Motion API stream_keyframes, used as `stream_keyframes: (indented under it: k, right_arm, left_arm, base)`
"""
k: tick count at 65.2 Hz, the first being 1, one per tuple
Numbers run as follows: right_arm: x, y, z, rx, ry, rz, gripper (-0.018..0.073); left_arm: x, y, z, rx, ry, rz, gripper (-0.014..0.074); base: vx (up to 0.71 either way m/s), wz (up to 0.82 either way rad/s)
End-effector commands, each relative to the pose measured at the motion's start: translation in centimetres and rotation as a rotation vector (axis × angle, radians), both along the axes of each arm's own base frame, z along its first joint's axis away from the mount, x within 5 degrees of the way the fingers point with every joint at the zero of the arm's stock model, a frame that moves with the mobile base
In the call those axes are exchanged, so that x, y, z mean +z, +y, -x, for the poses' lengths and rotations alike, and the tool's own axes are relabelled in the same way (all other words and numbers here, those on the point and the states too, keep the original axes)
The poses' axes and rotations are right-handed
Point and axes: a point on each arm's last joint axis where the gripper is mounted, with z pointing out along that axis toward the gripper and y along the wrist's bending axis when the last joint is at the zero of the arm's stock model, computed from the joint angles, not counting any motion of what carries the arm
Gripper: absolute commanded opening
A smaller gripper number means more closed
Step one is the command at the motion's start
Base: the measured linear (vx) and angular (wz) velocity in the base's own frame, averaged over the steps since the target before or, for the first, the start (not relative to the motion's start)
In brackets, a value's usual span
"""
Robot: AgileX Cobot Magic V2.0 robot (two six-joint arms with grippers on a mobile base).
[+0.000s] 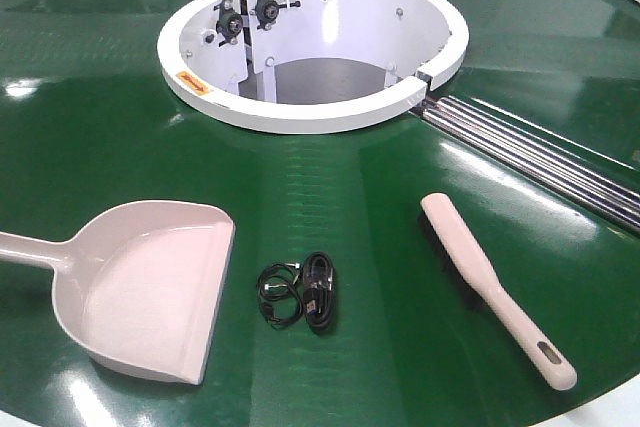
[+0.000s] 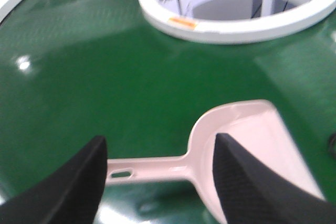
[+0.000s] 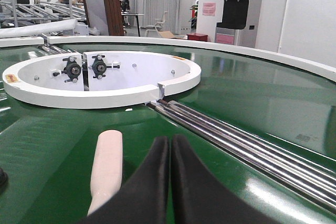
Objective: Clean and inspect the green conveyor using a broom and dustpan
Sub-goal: 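Reach the left gripper to the pink dustpan handle and grasp it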
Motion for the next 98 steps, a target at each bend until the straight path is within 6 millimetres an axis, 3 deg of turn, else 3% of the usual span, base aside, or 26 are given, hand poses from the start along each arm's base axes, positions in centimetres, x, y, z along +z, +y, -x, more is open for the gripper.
stream_keyframes:
  k: [1,12,23,35,63,72,83,98]
  right_arm:
    - [0.6,0.0,0.1,0.005,-0.075,0.002,-0.0008]
    - [0.6,0.0,0.1,0.005,-0.075,0.002,-0.0008]
    - [0.6,0.0,0.1,0.005,-0.075,0.002,-0.0008]
    - [0.6,0.0,0.1,0.005,-0.075,0.002,-0.0008]
    - [0.6,0.0,0.1,0.005,-0.075,0.002,-0.0008]
    - [0.6,0.0,0.1,0.005,-0.075,0.002,-0.0008]
    - [0.6,0.0,0.1,0.005,-0.075,0.002,-0.0008]
    - [0.6,0.0,0.1,0.005,-0.075,0.002,-0.0008]
  left_arm:
    - [1.6,0.4,-2.2,0.029,0.119,-0.091,0.0426]
    - [1.3,0.3,-7.7,-0.063,0.357,-0.289,0.0426]
    - [-0.8,-0.1,-13.3,-0.217,0.479,-0.463,0.0426]
    - [-4.3,-0.4,-16.3,-0.353,0.598,-0.560,0.0428]
    - [-6.7,-0.5,-17.2,-0.527,0.635,-0.710,0.0575]
    - [-7.1,-0.9,-17.1,-0.588,0.631,-0.693,0.0578]
    - [-8.9,-1.3,-16.1,-0.805,0.685,-0.750,0.0578]
    - [-9.1,-1.3,-16.6,-0.830,0.653,-0.795,0.0577]
  base:
    - [0.00,0.00]
    - [0.00,0.00]
    - [0.00,0.00]
    - [0.00,0.00]
    - [0.00,0.00]
    - [0.00,0.00]
    - [0.00,0.00]
    - [0.00,0.00]
